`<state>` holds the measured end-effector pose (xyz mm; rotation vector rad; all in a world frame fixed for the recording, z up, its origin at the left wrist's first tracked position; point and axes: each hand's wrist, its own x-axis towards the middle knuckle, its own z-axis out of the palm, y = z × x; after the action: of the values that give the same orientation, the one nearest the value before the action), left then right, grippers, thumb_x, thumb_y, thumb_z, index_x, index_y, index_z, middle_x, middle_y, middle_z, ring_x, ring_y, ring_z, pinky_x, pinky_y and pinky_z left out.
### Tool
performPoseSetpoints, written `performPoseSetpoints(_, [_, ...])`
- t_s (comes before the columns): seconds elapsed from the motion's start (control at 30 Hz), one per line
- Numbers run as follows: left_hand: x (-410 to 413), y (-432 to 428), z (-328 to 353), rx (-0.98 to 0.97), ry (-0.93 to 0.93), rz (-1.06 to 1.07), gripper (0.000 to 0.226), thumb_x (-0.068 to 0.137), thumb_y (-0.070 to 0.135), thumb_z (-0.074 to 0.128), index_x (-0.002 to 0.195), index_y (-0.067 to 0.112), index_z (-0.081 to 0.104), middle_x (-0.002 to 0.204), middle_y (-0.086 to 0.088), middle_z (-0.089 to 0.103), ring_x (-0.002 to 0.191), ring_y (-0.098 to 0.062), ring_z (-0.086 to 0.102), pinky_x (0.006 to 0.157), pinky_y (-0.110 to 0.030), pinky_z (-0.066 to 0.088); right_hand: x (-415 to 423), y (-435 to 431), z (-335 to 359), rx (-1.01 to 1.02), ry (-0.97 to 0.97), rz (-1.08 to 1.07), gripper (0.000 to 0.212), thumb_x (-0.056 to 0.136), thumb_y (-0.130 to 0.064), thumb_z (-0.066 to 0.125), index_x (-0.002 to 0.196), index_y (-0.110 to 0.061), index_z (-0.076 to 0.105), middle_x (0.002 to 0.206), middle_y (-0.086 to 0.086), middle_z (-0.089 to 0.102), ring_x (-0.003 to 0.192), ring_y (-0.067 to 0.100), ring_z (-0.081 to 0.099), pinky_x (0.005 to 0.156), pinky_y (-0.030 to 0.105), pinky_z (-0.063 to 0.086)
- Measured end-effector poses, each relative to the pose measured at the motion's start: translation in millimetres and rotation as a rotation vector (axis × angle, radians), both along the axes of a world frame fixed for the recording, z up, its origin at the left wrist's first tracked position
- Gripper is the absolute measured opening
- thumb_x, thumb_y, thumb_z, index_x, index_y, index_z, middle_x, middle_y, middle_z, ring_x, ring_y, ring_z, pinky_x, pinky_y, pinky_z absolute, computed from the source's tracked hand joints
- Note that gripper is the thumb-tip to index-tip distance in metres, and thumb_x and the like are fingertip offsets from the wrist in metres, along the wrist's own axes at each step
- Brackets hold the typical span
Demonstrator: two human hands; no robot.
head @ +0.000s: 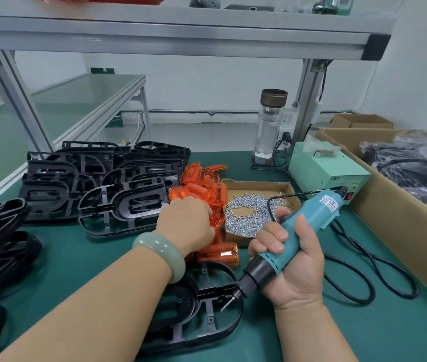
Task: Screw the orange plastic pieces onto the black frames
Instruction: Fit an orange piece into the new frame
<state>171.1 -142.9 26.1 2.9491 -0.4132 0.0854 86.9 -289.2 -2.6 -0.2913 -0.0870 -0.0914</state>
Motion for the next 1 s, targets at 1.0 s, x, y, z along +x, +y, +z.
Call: performPoseSetpoints(1.0, [-52, 42, 11, -1.514, 0.485, 0.253, 0.024, 0.084, 0.006, 0.065, 0.107, 0.016, 0.064, 0.087, -0.013, 0.072, 0.060, -0.015, 0.062, 0.043, -0.019, 0.044, 2, 2, -1, -0.071, 0.014, -0.001, 0.057, 0.044, -0.026, 0.096, 0.088, -0.016, 0.061, 0.057, -0.006, 0.043, 0.042, 0.006, 0.043, 0.046, 0.022, 0.045])
